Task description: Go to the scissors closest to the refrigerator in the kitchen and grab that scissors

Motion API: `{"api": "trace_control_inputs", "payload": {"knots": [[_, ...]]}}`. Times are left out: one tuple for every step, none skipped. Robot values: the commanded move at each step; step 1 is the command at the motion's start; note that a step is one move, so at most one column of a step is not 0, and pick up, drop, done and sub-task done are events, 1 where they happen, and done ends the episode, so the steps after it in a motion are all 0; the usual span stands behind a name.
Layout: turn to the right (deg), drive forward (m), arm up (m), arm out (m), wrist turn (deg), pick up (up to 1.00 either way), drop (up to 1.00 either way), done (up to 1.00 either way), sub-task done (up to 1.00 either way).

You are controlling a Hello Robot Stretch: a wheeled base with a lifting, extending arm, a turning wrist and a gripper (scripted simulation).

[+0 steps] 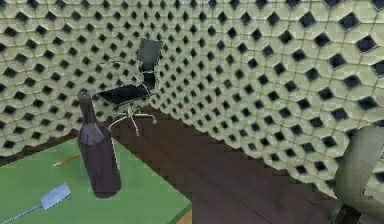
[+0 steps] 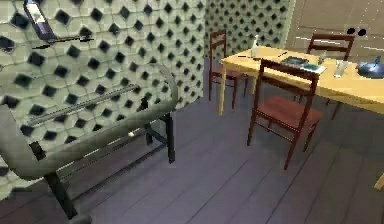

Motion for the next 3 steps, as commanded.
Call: {"api": "trace_control_inputs", "payload": {"knots": [[-45.0,0.00,0.00,0.00,0.0,0.00,0.00,0.00,0.00],[-45.0,0.00,0.00,0.00,0.0,0.00,0.00,0.00,0.00],[-45.0,0.00,0.00,0.00,0.0,0.00,0.00,0.00,0.00]]}}
